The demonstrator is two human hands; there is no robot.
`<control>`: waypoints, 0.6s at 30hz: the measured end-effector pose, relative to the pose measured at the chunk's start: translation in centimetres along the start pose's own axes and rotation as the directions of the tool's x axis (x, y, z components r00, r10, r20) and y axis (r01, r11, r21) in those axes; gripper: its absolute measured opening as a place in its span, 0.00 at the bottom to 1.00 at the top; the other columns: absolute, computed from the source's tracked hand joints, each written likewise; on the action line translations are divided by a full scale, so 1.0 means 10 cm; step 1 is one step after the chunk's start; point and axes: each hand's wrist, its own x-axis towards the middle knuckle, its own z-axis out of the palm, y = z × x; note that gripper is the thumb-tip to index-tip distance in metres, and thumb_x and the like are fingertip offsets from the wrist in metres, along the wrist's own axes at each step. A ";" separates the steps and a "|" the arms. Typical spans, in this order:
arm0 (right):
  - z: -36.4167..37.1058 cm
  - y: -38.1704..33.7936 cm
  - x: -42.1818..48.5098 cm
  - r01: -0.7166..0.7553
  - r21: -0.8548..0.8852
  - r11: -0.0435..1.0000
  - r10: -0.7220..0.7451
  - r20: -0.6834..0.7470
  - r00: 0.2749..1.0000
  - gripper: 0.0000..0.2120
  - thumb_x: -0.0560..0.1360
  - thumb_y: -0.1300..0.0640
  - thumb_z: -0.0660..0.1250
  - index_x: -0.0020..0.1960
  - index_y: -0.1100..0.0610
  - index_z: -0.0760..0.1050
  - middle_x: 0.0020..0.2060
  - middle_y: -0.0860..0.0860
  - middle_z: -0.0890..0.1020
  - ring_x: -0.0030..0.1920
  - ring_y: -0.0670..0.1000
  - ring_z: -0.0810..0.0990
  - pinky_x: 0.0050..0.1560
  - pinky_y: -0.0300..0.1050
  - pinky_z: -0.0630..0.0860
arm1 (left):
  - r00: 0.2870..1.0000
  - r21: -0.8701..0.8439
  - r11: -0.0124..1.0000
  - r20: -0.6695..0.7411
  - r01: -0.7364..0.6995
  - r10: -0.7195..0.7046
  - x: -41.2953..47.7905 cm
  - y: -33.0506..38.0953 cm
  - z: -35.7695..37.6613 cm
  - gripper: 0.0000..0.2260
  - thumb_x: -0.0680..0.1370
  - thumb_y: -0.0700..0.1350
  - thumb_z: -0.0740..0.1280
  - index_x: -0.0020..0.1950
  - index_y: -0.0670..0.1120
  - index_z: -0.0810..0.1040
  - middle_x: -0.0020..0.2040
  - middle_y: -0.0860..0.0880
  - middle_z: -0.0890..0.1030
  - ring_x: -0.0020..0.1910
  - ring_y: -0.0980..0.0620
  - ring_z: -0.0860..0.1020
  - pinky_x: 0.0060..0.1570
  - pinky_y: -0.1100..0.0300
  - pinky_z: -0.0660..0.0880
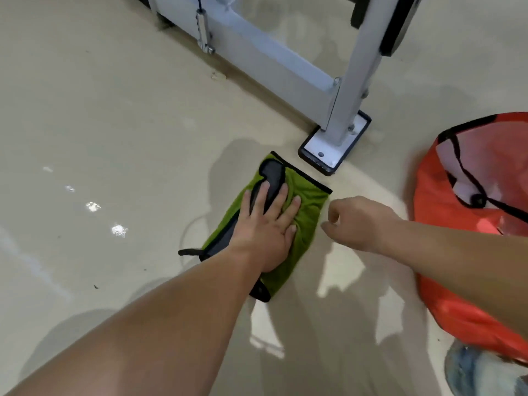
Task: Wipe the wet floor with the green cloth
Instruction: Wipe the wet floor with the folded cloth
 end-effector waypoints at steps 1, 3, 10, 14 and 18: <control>-0.03 -0.03 0.13 0.010 0.084 0.996 -0.002 -0.100 0.995 0.11 0.79 0.42 0.61 0.49 0.48 0.76 0.48 0.47 0.81 0.46 0.54 0.77 0.43 0.46 0.71 | 0.998 0.001 0.998 -0.022 0.057 -0.057 0.08 0.01 -0.01 0.27 0.86 0.59 0.40 0.84 0.58 0.35 0.85 0.51 0.34 0.82 0.39 0.31 0.77 0.34 0.34; -0.05 -0.07 0.31 0.036 0.204 0.978 0.009 -0.217 0.976 0.11 0.79 0.43 0.59 0.47 0.49 0.73 0.43 0.47 0.79 0.44 0.53 0.77 0.42 0.47 0.73 | 0.993 -0.022 0.995 -0.053 0.101 -0.102 0.17 0.01 0.00 0.27 0.86 0.59 0.40 0.84 0.58 0.36 0.85 0.51 0.35 0.82 0.39 0.32 0.78 0.34 0.34; 0.12 -0.34 0.55 0.477 0.182 0.860 -0.346 -0.477 0.808 0.12 0.79 0.45 0.62 0.42 0.51 0.71 0.37 0.47 0.75 0.38 0.52 0.75 0.37 0.48 0.74 | 0.955 -0.199 0.946 -0.101 0.254 -0.278 -0.38 0.77 0.21 0.29 0.85 0.55 0.45 0.85 0.53 0.39 0.85 0.47 0.38 0.81 0.35 0.30 0.78 0.33 0.36; 0.40 -0.70 0.47 0.695 0.056 0.717 -0.621 -0.400 0.674 0.14 0.79 0.45 0.61 0.39 0.51 0.72 0.36 0.46 0.75 0.39 0.52 0.74 0.38 0.48 0.72 | 0.922 -0.230 0.898 -0.001 0.376 -0.386 -0.89 1.41 0.55 0.30 0.84 0.58 0.53 0.85 0.52 0.53 0.86 0.46 0.46 0.83 0.34 0.42 0.76 0.32 0.46; 0.52 -0.92 0.28 0.835 -0.080 0.544 -0.807 -0.322 0.495 0.14 0.78 0.47 0.63 0.39 0.55 0.74 0.34 0.48 0.76 0.36 0.55 0.75 0.35 0.50 0.74 | 0.928 -0.239 0.897 0.083 0.372 -0.362 -1.15 1.59 0.56 0.29 0.86 0.58 0.48 0.85 0.55 0.41 0.82 0.51 0.27 0.79 0.39 0.24 0.75 0.35 0.30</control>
